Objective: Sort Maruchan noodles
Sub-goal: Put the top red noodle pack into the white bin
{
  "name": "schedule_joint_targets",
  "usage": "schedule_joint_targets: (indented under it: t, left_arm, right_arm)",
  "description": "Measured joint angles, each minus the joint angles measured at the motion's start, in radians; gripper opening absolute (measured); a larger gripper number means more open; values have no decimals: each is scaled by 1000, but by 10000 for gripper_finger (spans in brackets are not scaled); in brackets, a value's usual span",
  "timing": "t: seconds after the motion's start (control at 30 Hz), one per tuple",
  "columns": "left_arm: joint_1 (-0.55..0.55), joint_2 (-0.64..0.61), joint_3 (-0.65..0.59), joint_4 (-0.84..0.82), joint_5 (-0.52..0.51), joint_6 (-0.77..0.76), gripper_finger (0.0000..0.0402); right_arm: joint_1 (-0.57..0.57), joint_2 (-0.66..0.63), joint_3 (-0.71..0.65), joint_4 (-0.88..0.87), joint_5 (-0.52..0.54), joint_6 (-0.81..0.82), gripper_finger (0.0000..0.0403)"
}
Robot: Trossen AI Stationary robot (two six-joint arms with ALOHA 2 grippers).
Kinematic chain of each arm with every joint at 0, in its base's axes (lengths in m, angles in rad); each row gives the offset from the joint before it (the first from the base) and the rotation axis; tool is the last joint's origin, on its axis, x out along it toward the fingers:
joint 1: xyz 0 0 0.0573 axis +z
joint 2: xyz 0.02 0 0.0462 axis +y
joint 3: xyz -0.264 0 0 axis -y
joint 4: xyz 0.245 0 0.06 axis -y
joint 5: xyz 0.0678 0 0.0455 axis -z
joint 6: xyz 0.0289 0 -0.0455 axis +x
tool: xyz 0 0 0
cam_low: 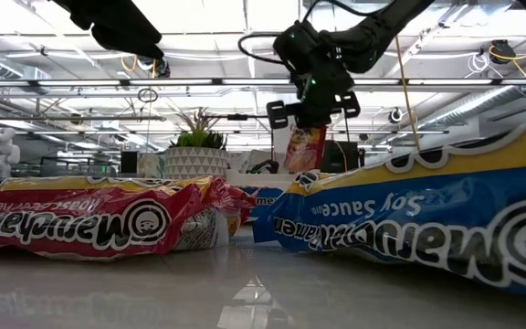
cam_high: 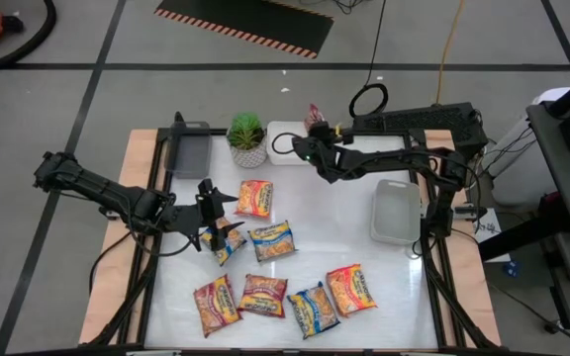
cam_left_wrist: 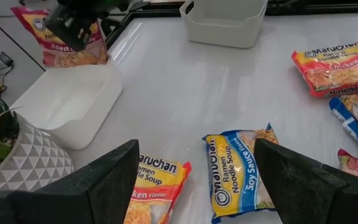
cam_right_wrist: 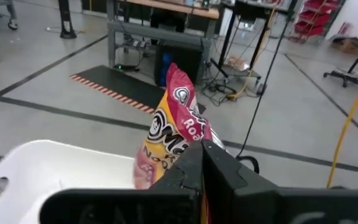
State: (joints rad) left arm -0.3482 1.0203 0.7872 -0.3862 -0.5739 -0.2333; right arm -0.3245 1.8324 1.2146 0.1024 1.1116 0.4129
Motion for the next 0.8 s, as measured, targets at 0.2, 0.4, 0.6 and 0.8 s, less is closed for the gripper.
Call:
schedule_joint_targets:
  t: [0.2, 0.4, 0.6, 0.8]
  left_arm:
    - [0, 0, 0, 3, 0, 9, 321]
    - [0, 0, 0, 4, 0, 15, 321]
    - [0, 0, 0, 20, 0, 21, 321]
    - [0, 0, 0, 18, 0, 23, 321]
  right_arm:
    - [-6, 0, -53, 37, -17, 29, 0]
    - [-12, 0, -84, 137, -73, 7, 0]
    - [-19, 0, -94, 168, -95, -6, 0]
    - [-19, 0, -94, 169, -95, 9, 16]
